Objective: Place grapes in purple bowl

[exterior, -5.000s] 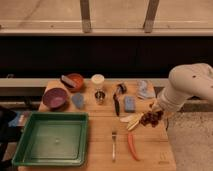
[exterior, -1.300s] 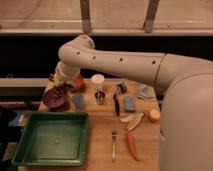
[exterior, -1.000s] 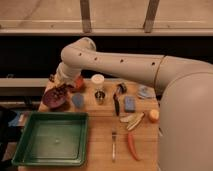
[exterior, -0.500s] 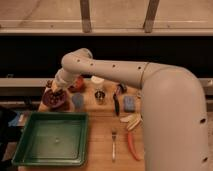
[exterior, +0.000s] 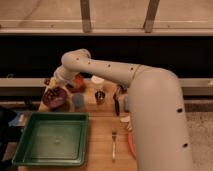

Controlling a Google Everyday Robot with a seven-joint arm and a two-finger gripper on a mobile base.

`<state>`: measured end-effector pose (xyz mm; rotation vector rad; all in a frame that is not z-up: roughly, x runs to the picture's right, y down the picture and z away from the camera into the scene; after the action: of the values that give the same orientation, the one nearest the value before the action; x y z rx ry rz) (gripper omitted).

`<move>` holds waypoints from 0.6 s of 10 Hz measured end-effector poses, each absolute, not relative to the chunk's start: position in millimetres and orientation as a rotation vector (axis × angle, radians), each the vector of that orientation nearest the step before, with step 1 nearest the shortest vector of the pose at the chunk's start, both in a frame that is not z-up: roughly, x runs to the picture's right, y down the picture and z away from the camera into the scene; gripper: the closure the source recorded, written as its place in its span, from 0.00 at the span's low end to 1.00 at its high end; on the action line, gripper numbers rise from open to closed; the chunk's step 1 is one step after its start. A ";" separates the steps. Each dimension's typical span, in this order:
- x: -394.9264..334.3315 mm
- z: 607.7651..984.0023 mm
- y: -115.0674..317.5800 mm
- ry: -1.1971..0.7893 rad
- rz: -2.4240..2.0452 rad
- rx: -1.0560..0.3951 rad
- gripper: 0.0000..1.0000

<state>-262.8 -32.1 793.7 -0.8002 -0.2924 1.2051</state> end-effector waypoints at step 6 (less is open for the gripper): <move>-292.2 804.8 -52.0 -0.348 1.138 -0.843 0.96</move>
<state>-292.2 -52.0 804.8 -0.8433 -0.3475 1.1383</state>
